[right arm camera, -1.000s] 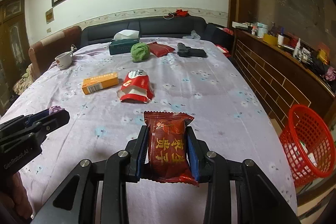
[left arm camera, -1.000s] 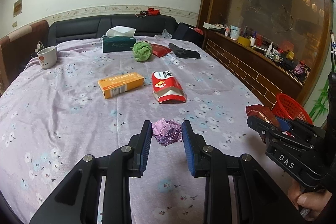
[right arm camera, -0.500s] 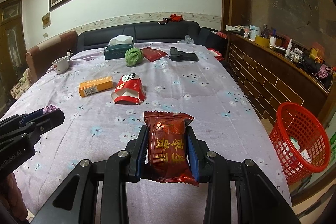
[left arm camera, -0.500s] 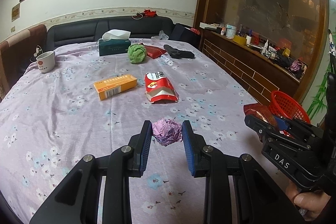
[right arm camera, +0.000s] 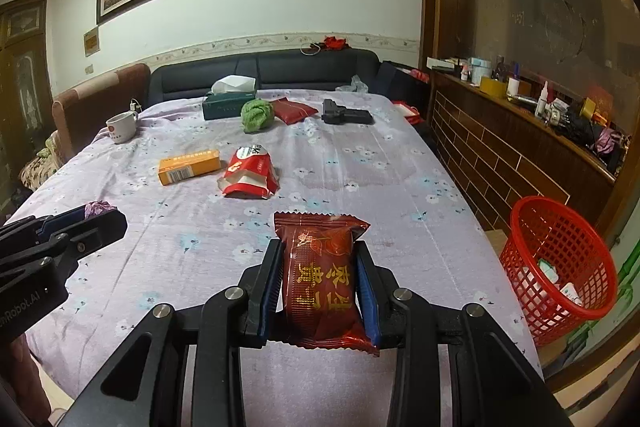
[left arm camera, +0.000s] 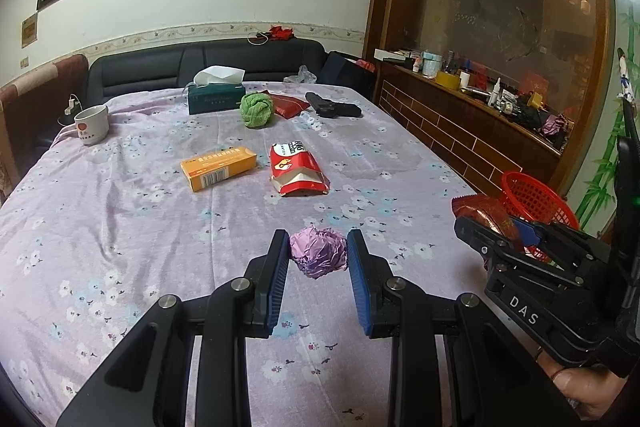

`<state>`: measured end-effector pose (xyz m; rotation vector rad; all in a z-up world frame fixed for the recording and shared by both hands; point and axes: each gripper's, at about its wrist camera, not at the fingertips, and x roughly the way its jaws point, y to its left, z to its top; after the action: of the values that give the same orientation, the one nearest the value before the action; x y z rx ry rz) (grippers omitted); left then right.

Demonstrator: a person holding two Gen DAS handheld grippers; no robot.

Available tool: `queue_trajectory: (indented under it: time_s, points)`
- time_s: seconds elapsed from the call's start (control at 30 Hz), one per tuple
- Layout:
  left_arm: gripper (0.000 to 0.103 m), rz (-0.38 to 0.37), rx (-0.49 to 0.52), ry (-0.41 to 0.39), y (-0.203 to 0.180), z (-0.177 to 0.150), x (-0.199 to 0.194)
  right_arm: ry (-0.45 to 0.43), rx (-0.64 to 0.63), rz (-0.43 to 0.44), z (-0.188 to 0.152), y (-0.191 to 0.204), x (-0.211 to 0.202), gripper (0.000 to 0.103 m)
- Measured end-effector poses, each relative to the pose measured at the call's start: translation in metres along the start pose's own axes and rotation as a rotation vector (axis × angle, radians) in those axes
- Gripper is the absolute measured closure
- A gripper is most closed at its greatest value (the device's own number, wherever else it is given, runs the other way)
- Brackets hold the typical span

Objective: Collect trash
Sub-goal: 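Carry the candy wrapper and pink paper toward the red basket, then open both tools over the red basket to drop the wrapper and paper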

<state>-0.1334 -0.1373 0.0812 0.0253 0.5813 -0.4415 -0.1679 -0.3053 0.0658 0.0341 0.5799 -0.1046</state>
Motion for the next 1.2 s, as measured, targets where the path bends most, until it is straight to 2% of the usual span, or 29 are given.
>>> queue_trajectory:
  time_s: [0.63,0.83,1.03,1.2]
  points:
    - [0.075,-0.016,0.009,0.036,-0.007,-0.004,0.016,0.021,-0.007,-0.021,-0.006,-0.003,0.01,0.066]
    - [0.075,-0.05,0.029,0.061,-0.02,-0.001,0.029,0.029,0.012,-0.018,-0.008,-0.012,0.013,0.066]
    - [0.075,-0.139,0.053,0.109,-0.051,0.013,0.047,0.05,0.121,0.03,-0.007,-0.05,0.015,0.066]
    - [0.075,-0.229,0.125,0.115,-0.107,0.037,0.062,0.013,0.254,0.03,-0.001,-0.11,0.0,0.066]
